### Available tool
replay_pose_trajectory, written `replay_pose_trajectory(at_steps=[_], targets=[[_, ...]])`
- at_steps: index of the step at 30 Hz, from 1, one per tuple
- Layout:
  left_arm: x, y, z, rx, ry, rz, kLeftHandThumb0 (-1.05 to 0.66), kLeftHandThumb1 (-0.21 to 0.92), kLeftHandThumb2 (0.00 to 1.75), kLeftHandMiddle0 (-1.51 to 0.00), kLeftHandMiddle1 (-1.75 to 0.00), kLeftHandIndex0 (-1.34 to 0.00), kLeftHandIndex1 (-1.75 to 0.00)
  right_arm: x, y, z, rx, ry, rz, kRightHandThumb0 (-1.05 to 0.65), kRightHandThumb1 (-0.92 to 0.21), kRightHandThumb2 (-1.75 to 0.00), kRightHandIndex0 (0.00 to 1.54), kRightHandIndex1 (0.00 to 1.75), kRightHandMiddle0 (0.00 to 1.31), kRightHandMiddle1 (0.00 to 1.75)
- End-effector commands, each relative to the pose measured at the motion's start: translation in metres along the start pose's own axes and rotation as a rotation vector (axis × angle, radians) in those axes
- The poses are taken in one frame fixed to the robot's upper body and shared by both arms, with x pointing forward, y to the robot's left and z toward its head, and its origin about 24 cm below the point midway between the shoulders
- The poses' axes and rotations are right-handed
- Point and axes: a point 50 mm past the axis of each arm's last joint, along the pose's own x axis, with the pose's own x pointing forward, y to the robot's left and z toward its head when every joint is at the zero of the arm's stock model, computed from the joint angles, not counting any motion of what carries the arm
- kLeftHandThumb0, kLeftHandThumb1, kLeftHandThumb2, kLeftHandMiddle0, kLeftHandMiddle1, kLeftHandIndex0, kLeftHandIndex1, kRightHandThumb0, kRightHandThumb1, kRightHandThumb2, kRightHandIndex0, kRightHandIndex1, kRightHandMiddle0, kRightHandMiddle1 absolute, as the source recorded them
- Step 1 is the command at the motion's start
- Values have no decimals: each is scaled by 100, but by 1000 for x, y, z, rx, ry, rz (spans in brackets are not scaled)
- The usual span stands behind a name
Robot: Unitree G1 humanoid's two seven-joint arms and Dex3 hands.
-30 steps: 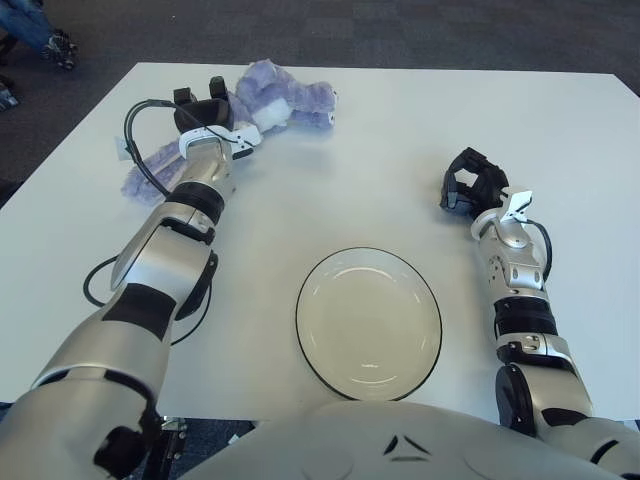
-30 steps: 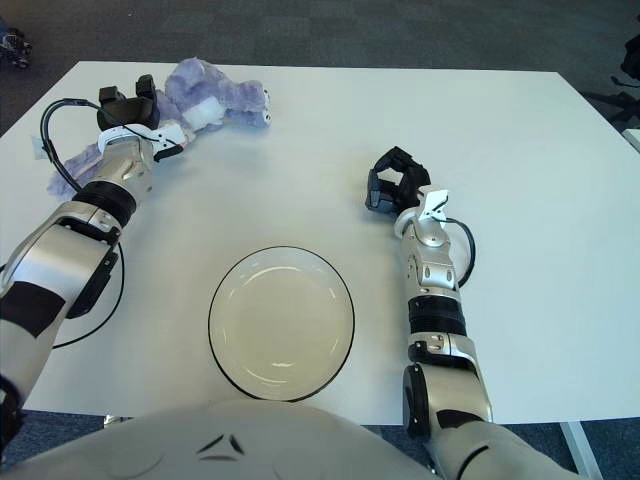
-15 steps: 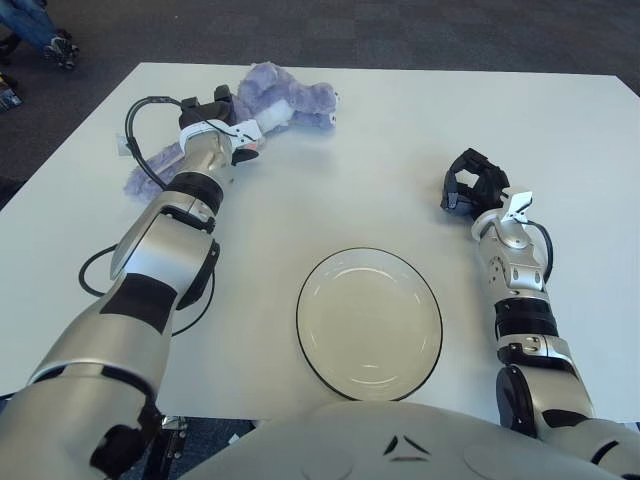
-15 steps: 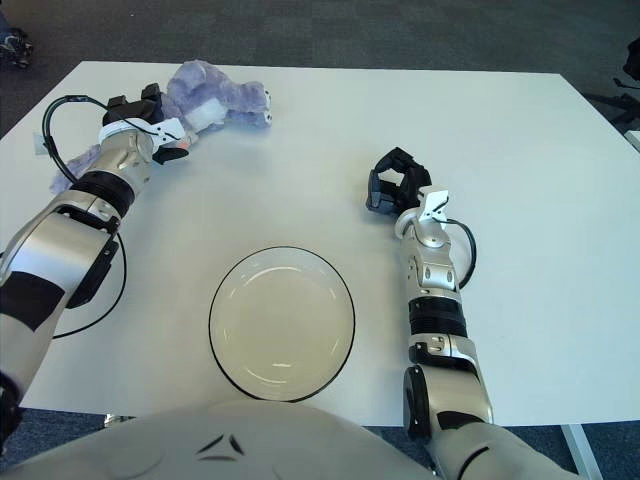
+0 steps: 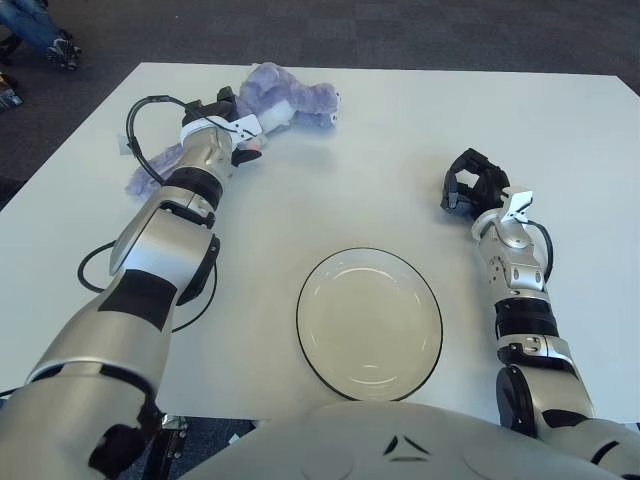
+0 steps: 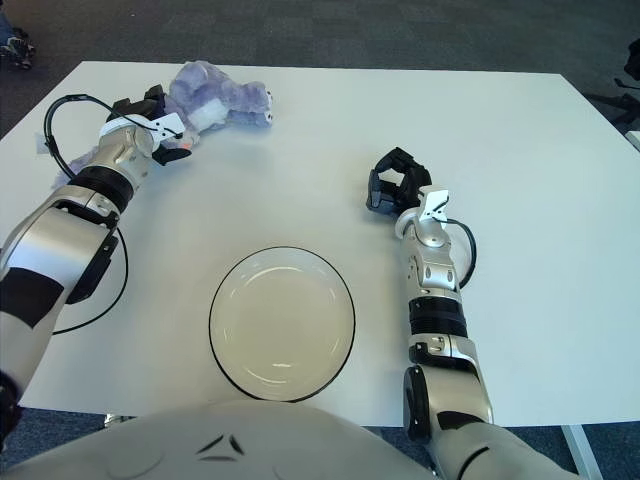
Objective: Put the doll into the plate.
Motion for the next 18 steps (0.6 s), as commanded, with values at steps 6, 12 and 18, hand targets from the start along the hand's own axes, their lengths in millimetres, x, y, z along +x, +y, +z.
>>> replay_pose_trajectory(at_steps=[6,12,18], targets=[[-2,-17,7,-76,-16,-32,-46,32,97,-19,-158,0,-23,-3,-3,-6,-24,31,3,-50,-27,-137,127,175,65,175],[-5,-28,7,-103,-21,38,-36,34,101,-29,-164,0,-59,-3,-3,-6,-20,39,2,-49,-27,-137,127,175,65,175],[-7,-39,1,-61,-4,75,30,61,82,-44,-162,0,-110,-3,-2,-6,-15,40,0,-49,-27,-137,127,175,65,175]])
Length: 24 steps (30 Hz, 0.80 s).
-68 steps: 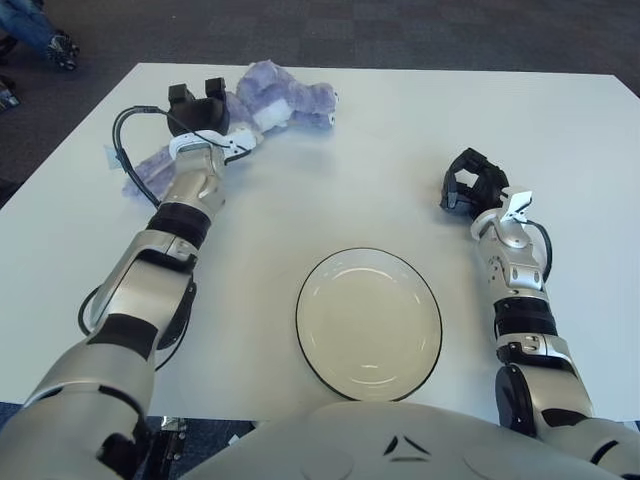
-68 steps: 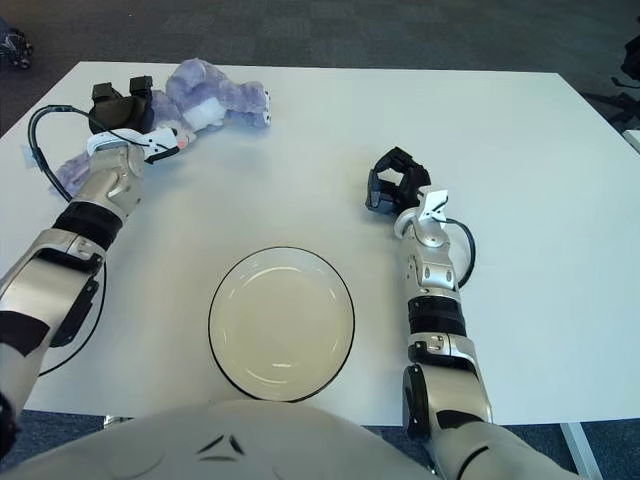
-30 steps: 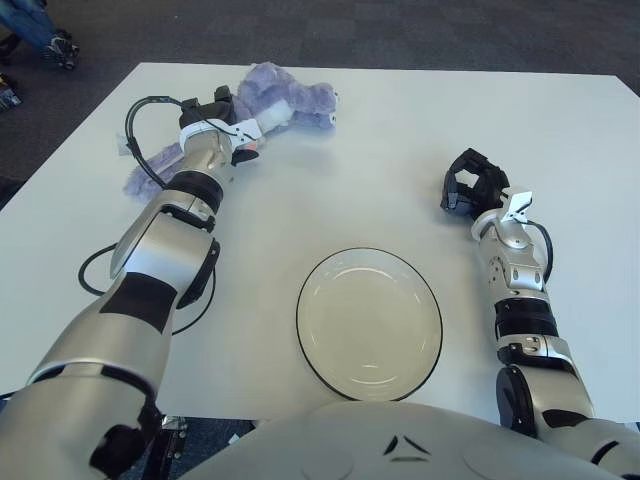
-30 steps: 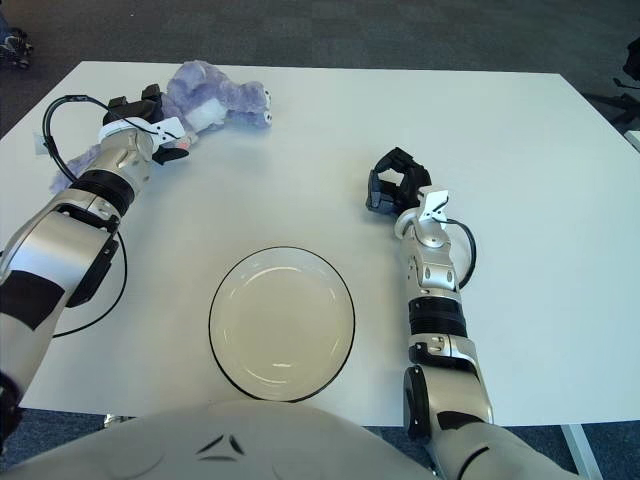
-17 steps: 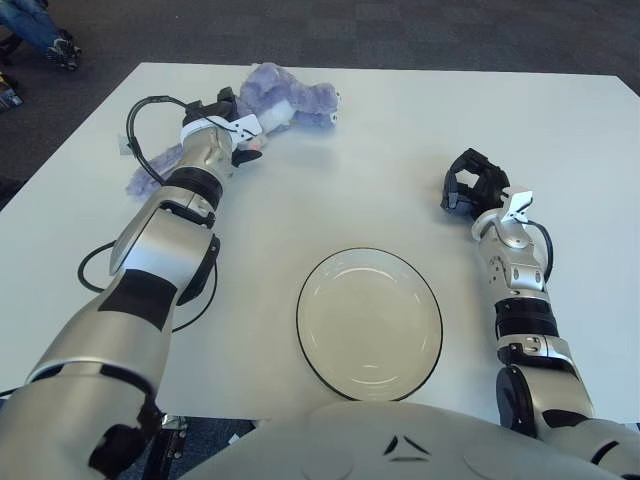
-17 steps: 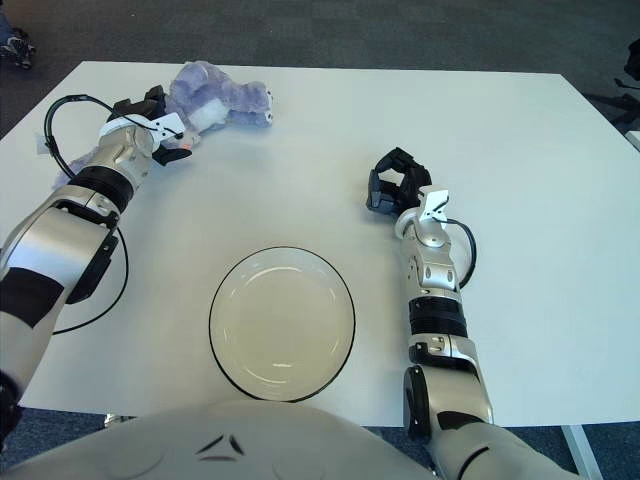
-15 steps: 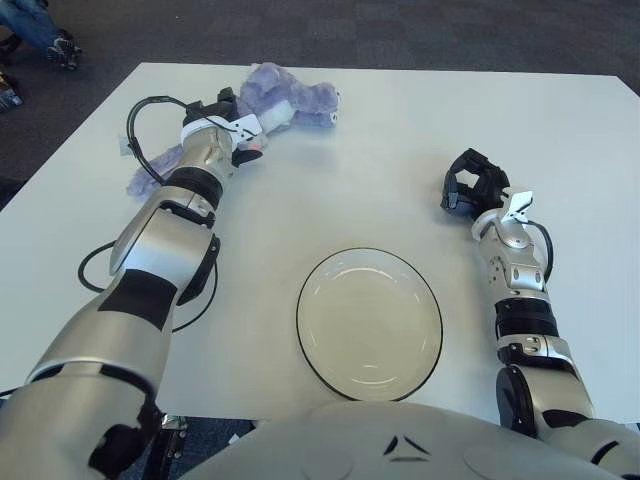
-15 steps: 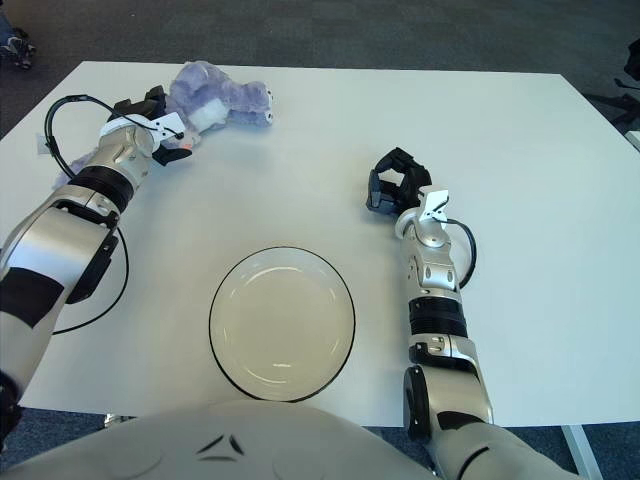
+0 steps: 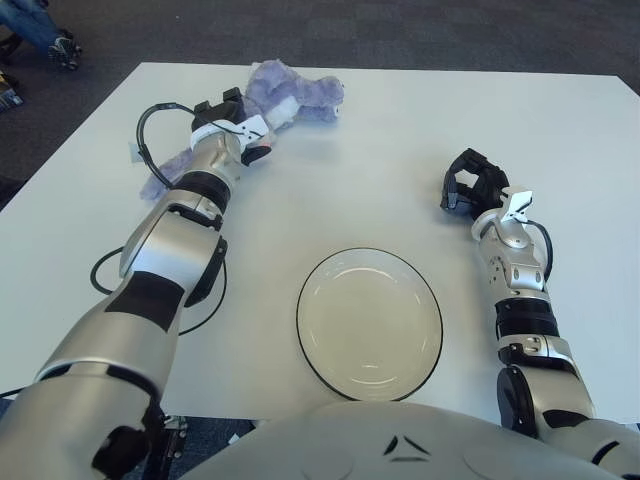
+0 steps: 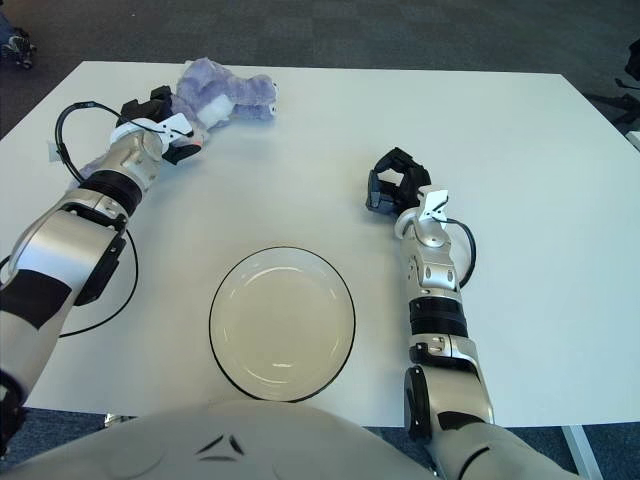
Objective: Put the doll into the plate.
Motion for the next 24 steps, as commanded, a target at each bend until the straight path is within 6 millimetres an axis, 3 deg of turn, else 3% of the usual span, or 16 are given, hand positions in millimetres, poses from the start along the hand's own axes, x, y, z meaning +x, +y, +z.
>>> replay_pose_trajectory(at_steps=[1,4,9,17,19,20,24], targets=[[-6,-20,-10,26,27,-42,33,62,82,-44,-162,0,-119,-3,-2,-6,-4,37,-9,-49,-28,-136,127,175,65,175],[-8,-23,-12,37,39,-18,36,63,83,-43,-165,0,-141,-3,-2,-6,-14,36,-6,-49,-28,-136,127,175,64,175],[-9,-23,-12,23,52,20,37,65,83,-40,-167,0,-158,-3,-2,-6,-17,37,0,-49,-28,-136,127,175,64,175],[-9,-22,-12,1,70,61,37,71,76,-35,-169,0,-153,-2,-1,-6,-4,43,2,-49,-28,-136,127,175,64,175],[-9,-22,-12,0,72,64,19,36,110,-14,-163,0,-148,-2,-1,-6,-3,44,2,-49,-28,-136,127,175,64,175],[-9,-22,-12,1,72,66,14,26,120,-9,-161,0,-148,-2,-1,-6,-1,44,2,-49,-28,-136,127,175,64,175],[-9,-22,-12,7,73,73,10,12,134,-2,-155,0,-143,-2,-1,-6,6,42,3,-49,-28,-136,127,175,64,175]])
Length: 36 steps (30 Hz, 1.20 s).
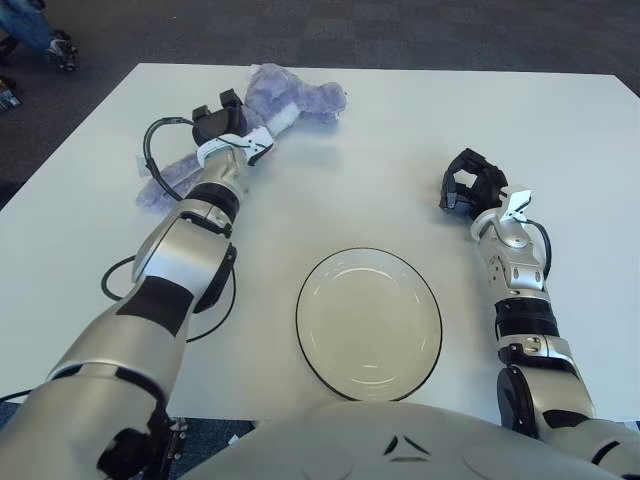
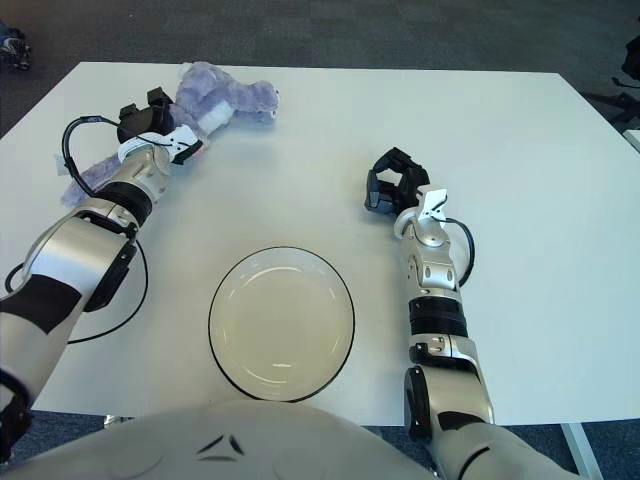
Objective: Put the doll into the plate.
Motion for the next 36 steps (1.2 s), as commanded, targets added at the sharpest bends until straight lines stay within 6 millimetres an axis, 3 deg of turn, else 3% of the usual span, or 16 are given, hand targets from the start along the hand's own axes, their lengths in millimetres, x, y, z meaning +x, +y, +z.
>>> replay_pose_trajectory(at_steps=[1,6,11,14,17,24,26,28,32,36], targets=[[-7,-15,-10,13,39,-49,10,10,136,-1,-153,0,-143,-2,-3,-6,4,36,-4,-49,-28,-136,127,175,64,175],[-7,-15,-11,34,40,-52,12,7,139,-1,-152,0,-141,-2,-3,-6,9,35,3,-49,-28,-136,127,175,64,175],[-7,-16,-11,70,40,-57,14,8,140,-4,-166,0,-143,-2,-3,-6,15,35,6,-49,-28,-136,127,175,64,175],[-7,-16,-11,92,42,-59,14,10,138,-15,-172,0,-145,-2,-2,-6,18,36,5,-49,-27,-137,126,175,65,175],[-7,-16,-11,97,43,-59,33,33,123,-38,-174,0,-148,-2,-2,-6,19,37,3,-49,-27,-137,126,175,65,175],[-8,-17,-11,131,38,-72,43,40,120,-51,-175,0,-155,-2,-3,-6,1,39,1,-50,-27,-138,126,175,65,175],[-7,-17,-12,160,21,-77,43,41,119,-52,-175,0,-167,-2,-3,-6,-2,39,3,-50,-27,-138,126,175,65,175],[-7,-17,-14,181,8,-84,43,43,117,-50,-175,-6,-171,-2,-3,-6,-2,39,5,-50,-27,-137,126,175,65,175],[-8,-19,-15,145,16,-100,41,50,106,-47,-172,-46,-174,-2,-3,-6,2,37,7,-50,-27,-137,126,175,65,175],[-8,-20,-15,92,22,-103,39,59,89,-45,-165,-73,-174,-2,-2,-5,1,35,8,-50,-27,-137,126,175,65,175]])
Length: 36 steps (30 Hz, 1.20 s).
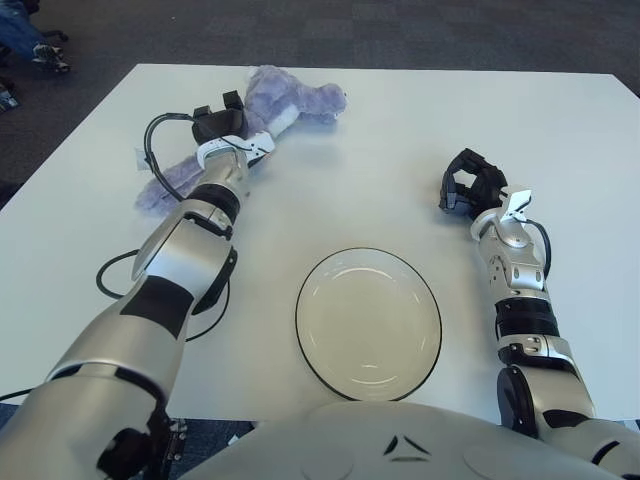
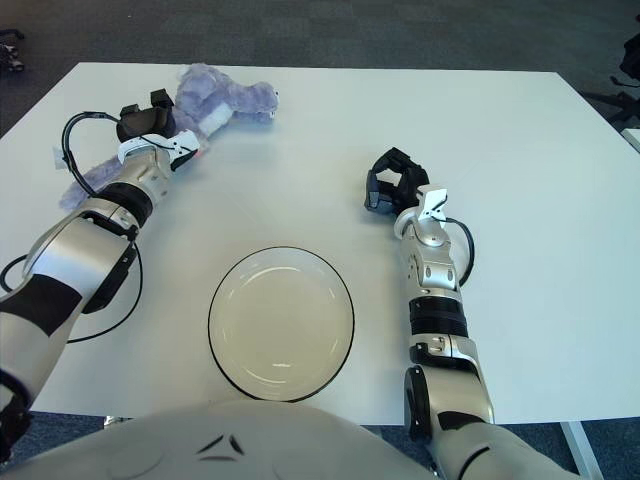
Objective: Put the doll into the plate.
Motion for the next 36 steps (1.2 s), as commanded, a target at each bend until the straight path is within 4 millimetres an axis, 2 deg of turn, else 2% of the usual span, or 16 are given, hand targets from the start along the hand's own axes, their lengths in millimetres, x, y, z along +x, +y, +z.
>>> replay_pose_trajectory(at_steps=[1,3,6,12,21,36], targets=[[-8,-21,-10,-27,36,-92,39,60,88,-45,-165,-75,-174,-2,-3,-5,-5,34,-5,-50,-27,-137,126,175,65,175],[-9,-21,-10,-35,33,-91,38,64,82,-44,-163,-83,-175,-2,-3,-5,-9,35,-5,-50,-27,-137,126,175,65,175],[-9,-21,-9,-36,30,-91,38,67,78,-42,-163,-89,-175,-2,-2,-5,-10,35,-3,-50,-27,-137,126,175,65,175],[-8,-19,-8,-27,28,-87,37,72,71,-40,-162,-94,-175,-1,-4,-3,-30,29,1,-49,-27,-137,126,175,65,175],[-7,-18,-6,0,5,-78,36,76,65,-37,-163,-98,-175,4,0,12,-80,-4,18,-48,-31,-132,124,175,62,175],[-7,-15,2,-27,-78,-41,36,79,59,-38,-160,-99,-175,4,13,39,-145,-88,75,-46,-36,-126,116,175,58,175]])
